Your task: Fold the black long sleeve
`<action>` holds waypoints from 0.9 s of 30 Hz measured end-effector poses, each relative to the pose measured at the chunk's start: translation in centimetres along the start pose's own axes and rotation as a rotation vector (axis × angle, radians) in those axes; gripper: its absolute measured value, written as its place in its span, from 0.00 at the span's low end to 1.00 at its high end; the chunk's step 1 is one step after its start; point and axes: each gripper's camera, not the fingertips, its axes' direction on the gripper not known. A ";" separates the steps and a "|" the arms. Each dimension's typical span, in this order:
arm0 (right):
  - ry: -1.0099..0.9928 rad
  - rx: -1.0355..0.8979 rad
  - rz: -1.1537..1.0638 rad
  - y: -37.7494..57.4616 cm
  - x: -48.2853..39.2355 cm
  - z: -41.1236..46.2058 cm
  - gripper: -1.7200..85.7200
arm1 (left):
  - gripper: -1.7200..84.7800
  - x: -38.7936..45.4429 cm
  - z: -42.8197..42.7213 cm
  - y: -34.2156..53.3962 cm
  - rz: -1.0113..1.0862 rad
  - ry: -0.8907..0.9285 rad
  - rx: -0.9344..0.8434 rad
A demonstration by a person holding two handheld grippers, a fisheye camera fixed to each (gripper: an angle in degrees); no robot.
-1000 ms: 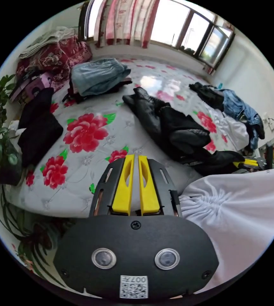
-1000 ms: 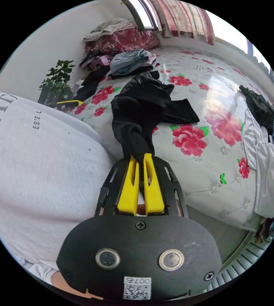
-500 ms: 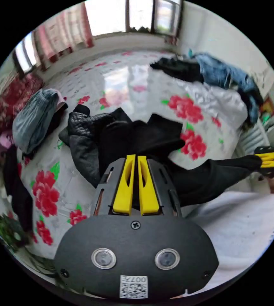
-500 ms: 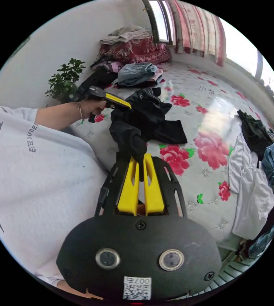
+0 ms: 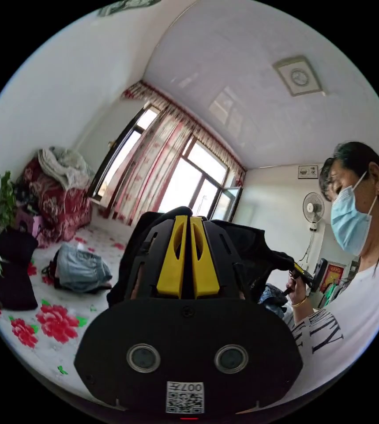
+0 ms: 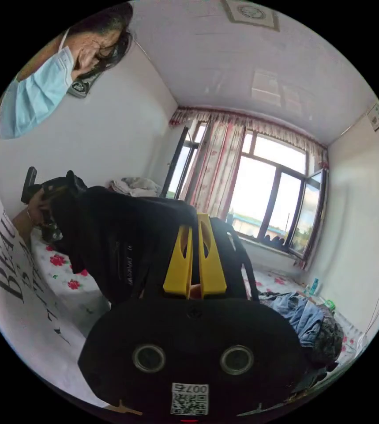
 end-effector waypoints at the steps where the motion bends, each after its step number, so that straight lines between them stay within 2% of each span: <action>1: 0.044 0.061 -0.035 -1.4 -0.2 -1.1 0.06 | 0.01 1.2 -0.7 -0.7 0.038 -0.005 0.040; 4: 0.088 0.151 -0.094 -3.8 0.1 -1.3 0.06 | 0.01 3.3 -0.8 -2.0 0.151 -0.088 0.093; 7: 0.056 0.116 -0.099 -4.5 1.5 2.8 0.06 | 0.01 2.3 1.9 -2.5 0.165 -0.160 0.054; 9: 0.016 0.057 -0.097 -4.3 2.6 6.8 0.06 | 0.01 0.3 4.4 -2.6 0.115 -0.181 0.001; 12: -0.002 -0.077 -0.100 -2.9 4.1 16.0 0.07 | 0.02 -3.4 10.4 -2.5 0.103 -0.308 -0.086; 14: 0.016 -0.255 -0.057 0.4 5.1 26.1 0.08 | 0.03 -8.2 17.7 -1.5 0.064 -0.415 -0.252; 15: 0.018 -0.312 -0.026 1.7 5.6 28.7 0.08 | 0.04 -9.6 19.3 -0.8 0.043 -0.475 -0.281; 17: 0.050 -0.618 0.094 9.6 7.8 37.5 0.09 | 0.09 -14.5 23.4 2.9 0.035 -0.691 -0.452; 19: 0.006 -0.820 0.204 17.3 9.2 40.6 0.10 | 0.10 -16.8 23.6 6.4 0.009 -0.728 -0.577; 21: -0.090 -0.908 0.262 24.9 9.4 40.3 0.11 | 0.11 -17.9 22.4 10.8 0.012 -0.690 -0.679; 23: -0.173 -0.984 0.354 34.5 8.7 37.7 0.13 | 0.12 -18.7 19.9 17.8 -0.035 -0.683 -0.861; 27: -0.218 -1.116 0.453 44.5 6.5 33.8 0.15 | 0.13 -18.0 16.3 26.2 -0.185 -0.638 -1.080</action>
